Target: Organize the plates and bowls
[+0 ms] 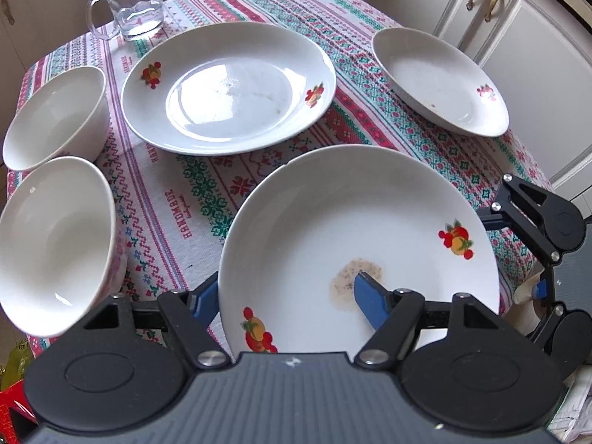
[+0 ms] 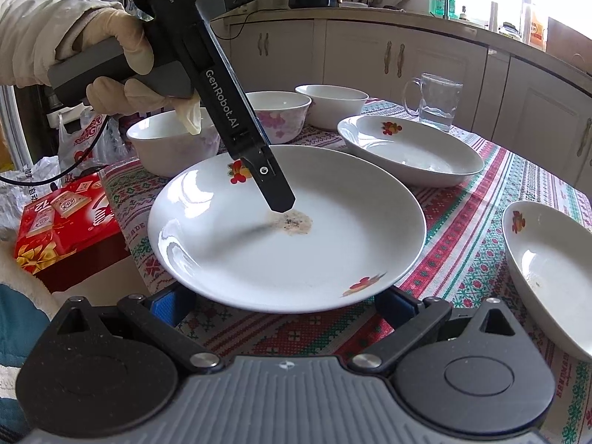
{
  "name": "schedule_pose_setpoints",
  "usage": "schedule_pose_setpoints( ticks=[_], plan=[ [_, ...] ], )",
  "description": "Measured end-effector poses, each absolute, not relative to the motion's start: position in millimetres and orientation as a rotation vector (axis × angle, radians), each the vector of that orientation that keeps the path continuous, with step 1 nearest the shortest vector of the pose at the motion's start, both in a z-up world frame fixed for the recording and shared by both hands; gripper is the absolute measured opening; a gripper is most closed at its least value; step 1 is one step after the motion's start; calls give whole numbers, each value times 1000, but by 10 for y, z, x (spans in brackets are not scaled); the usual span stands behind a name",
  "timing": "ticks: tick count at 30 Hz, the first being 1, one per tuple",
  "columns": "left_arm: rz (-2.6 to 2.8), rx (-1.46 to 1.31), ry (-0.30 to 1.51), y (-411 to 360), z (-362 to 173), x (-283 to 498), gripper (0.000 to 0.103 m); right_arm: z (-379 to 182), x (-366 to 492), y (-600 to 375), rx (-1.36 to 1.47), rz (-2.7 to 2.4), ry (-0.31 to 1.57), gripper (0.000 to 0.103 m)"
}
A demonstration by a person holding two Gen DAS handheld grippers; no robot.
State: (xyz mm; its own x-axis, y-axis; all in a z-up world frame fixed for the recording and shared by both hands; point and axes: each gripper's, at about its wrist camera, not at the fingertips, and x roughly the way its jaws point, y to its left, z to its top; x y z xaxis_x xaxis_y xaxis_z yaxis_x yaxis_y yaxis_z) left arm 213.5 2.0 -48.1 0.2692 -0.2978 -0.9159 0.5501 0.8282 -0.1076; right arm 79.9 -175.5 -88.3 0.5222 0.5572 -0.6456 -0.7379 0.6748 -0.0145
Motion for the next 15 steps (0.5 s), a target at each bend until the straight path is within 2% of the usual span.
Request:
schedule_pose_setpoints(
  ticks=[15],
  plan=[
    [-588,244,1171,-22,-493,2132,74,-823,814,-1738,-325,772,692,103]
  ],
)
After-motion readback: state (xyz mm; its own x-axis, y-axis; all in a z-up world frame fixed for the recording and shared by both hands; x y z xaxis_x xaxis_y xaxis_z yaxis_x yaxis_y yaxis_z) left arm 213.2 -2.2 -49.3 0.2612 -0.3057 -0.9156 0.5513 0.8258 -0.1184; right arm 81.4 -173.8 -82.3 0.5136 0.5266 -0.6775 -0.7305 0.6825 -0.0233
